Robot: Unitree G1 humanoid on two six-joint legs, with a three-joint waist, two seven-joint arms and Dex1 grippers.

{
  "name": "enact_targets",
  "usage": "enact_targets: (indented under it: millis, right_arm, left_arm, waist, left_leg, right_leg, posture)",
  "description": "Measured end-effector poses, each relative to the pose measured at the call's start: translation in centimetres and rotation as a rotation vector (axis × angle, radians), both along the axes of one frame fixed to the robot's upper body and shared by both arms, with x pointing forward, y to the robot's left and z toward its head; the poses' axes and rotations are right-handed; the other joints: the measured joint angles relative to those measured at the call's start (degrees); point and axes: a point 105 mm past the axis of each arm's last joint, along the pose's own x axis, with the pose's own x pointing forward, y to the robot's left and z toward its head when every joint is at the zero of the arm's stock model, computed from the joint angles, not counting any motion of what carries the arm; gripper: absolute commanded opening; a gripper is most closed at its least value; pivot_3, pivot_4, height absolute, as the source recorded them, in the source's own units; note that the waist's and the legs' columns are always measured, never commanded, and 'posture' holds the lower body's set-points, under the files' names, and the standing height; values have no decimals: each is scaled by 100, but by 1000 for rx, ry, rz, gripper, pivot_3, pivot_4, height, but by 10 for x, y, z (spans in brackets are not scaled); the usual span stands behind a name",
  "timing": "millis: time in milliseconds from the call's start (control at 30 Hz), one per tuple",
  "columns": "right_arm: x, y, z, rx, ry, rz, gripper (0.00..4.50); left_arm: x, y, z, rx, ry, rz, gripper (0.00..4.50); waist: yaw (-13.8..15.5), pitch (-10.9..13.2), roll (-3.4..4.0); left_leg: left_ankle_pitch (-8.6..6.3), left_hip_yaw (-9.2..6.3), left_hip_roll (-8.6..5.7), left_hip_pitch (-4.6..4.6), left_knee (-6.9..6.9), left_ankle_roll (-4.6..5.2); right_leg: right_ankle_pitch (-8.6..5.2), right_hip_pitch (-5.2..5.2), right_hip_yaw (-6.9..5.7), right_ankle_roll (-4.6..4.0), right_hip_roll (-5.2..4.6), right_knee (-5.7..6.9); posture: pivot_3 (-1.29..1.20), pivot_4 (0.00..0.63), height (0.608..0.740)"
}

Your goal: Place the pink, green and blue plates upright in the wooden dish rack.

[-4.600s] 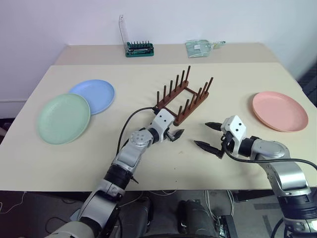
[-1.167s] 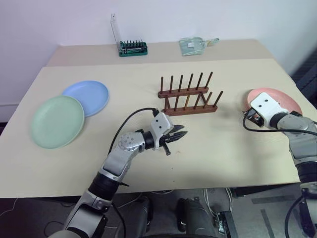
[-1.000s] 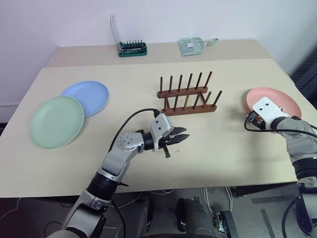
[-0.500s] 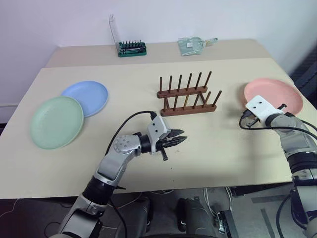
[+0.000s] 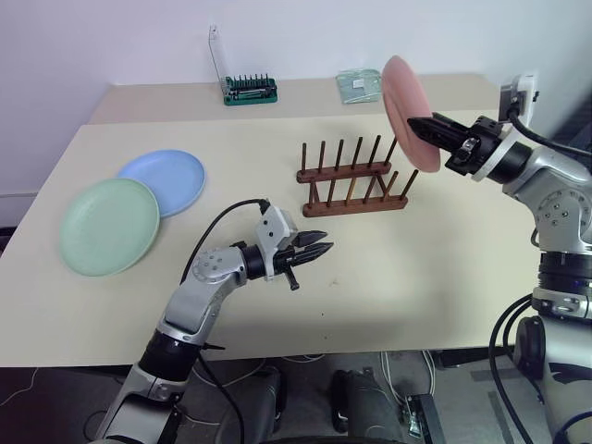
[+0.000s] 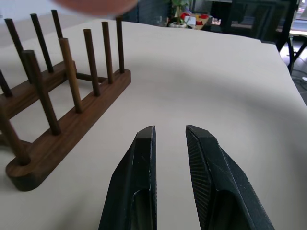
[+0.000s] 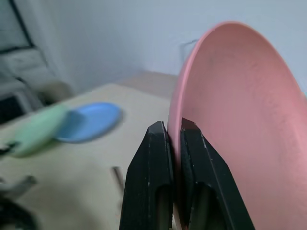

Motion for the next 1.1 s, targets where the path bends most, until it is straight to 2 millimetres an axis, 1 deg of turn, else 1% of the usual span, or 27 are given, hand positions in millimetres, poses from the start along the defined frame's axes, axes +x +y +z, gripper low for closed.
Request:
enact_targets:
  millis: [100,200,300,400,533,800,933,1033,1067,1100]
  right_arm:
    - [4,3,9,85,32,29,65]
    - [8,3,10,147,67,38,65]
    - [10,1,10,165,77,33,65]
    - [10,-1,15,194,80,33,65]
    - [11,-1,12,224,123,42,65]
    - [12,-1,12,248,137,37,65]
    - [26,-9,2,278,201,-29,65]
    - [33,-14,3,315,221,-50,1040]
    - [34,-15,1,319,228,-55,1462]
    - [35,-16,-1,321,235,-61,2010]
  left_arm:
    - [1,1,1,-2,-1,9,979]
    - [0,1,2,-4,-7,14,979]
    - [-2,2,0,-7,-3,24,979]
    - [-3,2,0,-8,-4,29,979]
    - [-4,2,0,-9,-2,29,979]
    - [-4,2,0,-12,0,25,979]
    - [-4,1,1,-17,-2,23,979]
    - [-4,0,1,-17,-2,22,979]
    - [-4,0,1,-18,-2,22,979]
    - [-4,0,1,-18,-2,23,979]
  waist:
    - [-4,0,0]
    - [-4,0,0]
    - [-4,0,0]
    - [-3,0,0]
    - [-5,0,0]
    - [-8,0,0]
    - [-9,0,0]
    - [-9,0,0]
    - [-9,0,0]
    - [-9,0,0]
  left_leg:
    - [0,0,1,0,-4,0]
    - [0,0,1,0,-5,-1]
    - [0,2,0,0,-4,0]
    - [0,2,0,0,-4,0]
    - [0,2,1,0,-4,0]
    - [0,3,1,-1,-5,0]
    - [0,4,1,0,-4,0]
    - [0,5,1,0,-4,0]
    - [0,5,1,-1,-4,0]
    - [0,5,1,-1,-4,0]
  right_leg:
    - [8,-3,0,13,2,1]
    - [8,-3,0,13,1,1]
    - [8,-3,1,13,0,0]
    - [8,-3,1,12,-1,1]
    - [8,-3,1,12,0,0]
    - [8,-4,0,13,0,1]
    - [9,-4,0,11,0,2]
    - [9,-4,0,11,0,0]
    - [9,-4,0,11,0,0]
    - [9,-4,0,11,0,-1]
  posture:
    - [0,150,740]
    - [0,150,740]
    - [0,150,740]
    - [0,150,740]
    - [0,150,740]
    - [0,150,740]
    - [0,150,740]
    - [0,150,740]
    - [0,150,740]
    - [0,150,740]
